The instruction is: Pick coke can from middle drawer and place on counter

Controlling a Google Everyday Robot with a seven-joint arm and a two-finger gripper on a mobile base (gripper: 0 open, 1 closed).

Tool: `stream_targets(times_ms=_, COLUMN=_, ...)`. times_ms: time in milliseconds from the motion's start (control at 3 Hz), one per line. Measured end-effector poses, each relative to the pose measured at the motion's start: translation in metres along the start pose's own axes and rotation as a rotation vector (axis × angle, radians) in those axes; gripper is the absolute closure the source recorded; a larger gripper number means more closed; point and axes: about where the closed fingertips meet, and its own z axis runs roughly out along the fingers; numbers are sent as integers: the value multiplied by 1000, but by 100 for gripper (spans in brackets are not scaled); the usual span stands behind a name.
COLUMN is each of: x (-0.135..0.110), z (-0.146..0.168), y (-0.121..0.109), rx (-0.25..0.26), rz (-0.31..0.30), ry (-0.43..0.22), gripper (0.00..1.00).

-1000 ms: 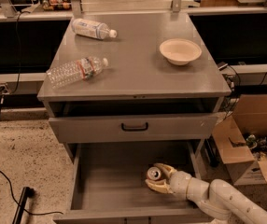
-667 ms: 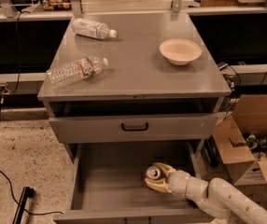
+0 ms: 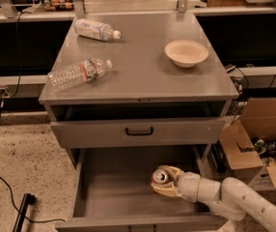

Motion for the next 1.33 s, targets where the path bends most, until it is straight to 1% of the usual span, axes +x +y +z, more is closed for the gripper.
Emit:
stream_targets(times_ms=333, x=-43, z=-34, y=1, rx=-57, rz=-23, ry=15, gripper=100)
stream_targets(times_ms=667, x=-95, z=-86, y=-7, rx=-139, rz=-35, ry=3, gripper=100)
stream_targets(times_ms=1000, x=-97, z=-84, y=8, rx=-190, rz=-32, ry=-13, gripper=100)
stream_targets(times_ms=1333, x=-95, z=-82, y=8, rx=-207, rz=-24, ry=10, gripper=100)
